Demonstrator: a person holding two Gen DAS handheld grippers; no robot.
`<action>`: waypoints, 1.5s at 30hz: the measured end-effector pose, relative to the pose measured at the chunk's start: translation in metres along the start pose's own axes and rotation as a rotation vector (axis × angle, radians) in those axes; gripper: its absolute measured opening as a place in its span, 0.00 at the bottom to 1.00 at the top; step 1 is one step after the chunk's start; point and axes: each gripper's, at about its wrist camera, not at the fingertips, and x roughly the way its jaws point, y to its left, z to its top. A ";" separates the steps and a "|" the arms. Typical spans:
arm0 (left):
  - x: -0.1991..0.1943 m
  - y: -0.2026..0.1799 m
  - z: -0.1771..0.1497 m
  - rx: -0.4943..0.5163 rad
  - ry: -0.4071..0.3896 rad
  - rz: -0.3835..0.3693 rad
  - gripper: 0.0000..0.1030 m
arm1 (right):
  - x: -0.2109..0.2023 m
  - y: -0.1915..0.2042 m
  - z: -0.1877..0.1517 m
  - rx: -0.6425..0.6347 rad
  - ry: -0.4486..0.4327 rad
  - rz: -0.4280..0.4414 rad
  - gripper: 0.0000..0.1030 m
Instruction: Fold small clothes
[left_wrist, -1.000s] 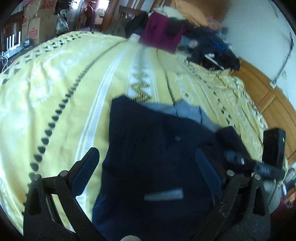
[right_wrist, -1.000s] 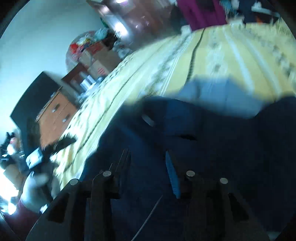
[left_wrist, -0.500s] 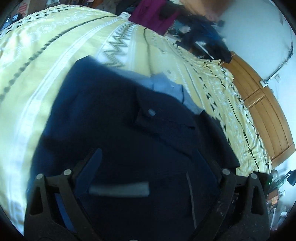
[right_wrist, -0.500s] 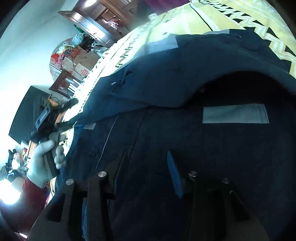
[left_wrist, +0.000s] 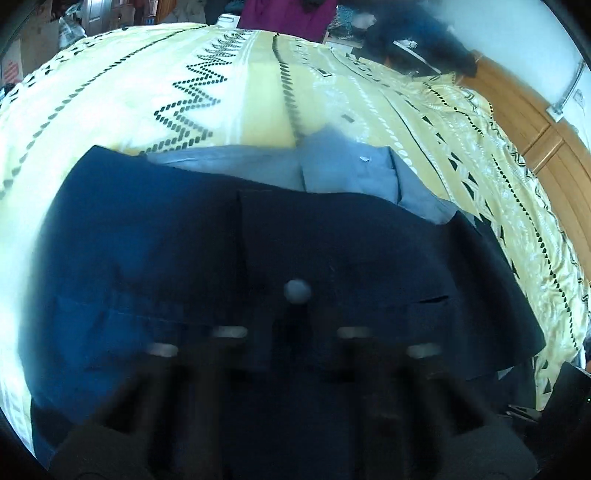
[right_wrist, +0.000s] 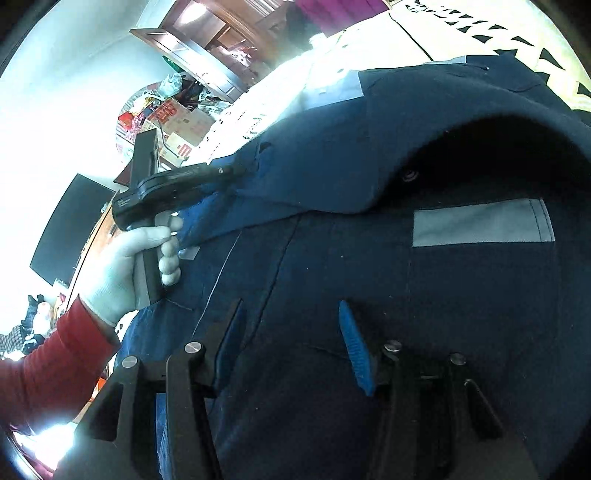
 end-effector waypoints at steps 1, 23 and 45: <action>-0.005 -0.001 0.001 0.002 -0.017 -0.023 0.02 | -0.001 0.001 0.000 -0.002 0.002 -0.006 0.53; -0.032 0.060 -0.014 -0.117 -0.043 -0.014 0.07 | -0.072 -0.012 0.054 -0.041 -0.160 -0.107 0.58; -0.027 0.047 -0.007 0.016 0.028 -0.009 0.67 | -0.019 -0.015 0.092 0.028 -0.112 -0.160 0.60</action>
